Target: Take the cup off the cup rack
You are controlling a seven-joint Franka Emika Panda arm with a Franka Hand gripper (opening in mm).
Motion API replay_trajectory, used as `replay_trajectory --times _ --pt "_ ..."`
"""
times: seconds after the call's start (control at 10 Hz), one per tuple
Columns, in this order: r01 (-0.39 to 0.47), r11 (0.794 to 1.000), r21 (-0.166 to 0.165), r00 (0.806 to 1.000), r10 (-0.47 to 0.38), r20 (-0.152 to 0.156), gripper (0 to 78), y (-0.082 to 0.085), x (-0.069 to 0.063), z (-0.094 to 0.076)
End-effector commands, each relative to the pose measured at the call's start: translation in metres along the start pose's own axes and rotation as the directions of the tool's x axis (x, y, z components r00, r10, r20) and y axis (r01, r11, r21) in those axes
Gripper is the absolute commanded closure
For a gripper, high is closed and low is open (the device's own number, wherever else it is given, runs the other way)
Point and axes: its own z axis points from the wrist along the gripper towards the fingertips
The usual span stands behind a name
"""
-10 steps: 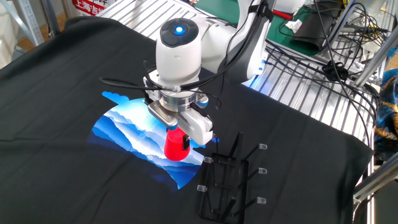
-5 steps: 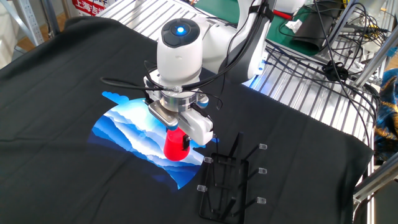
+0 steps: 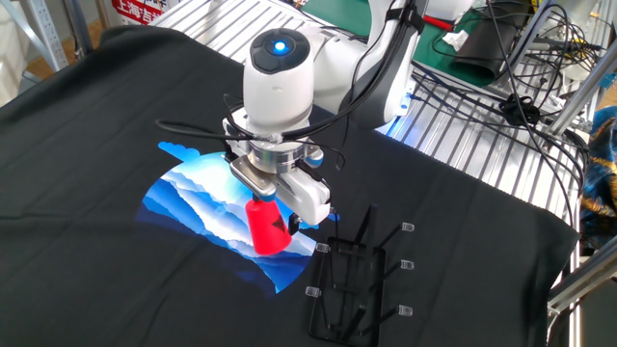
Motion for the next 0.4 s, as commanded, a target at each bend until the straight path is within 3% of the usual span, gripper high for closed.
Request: replay_trajectory --times 0.1,0.2,0.4 --pt "0.002 1.000 0.007 1.000 -0.002 0.008 0.2 0.000 -0.001 -0.001" --pt "-0.009 1.000 0.013 1.000 0.009 -0.008 0.2 -0.002 0.001 -0.016" --pt "-0.010 1.000 0.014 1.000 0.010 -0.006 0.2 -0.002 0.001 -0.017"
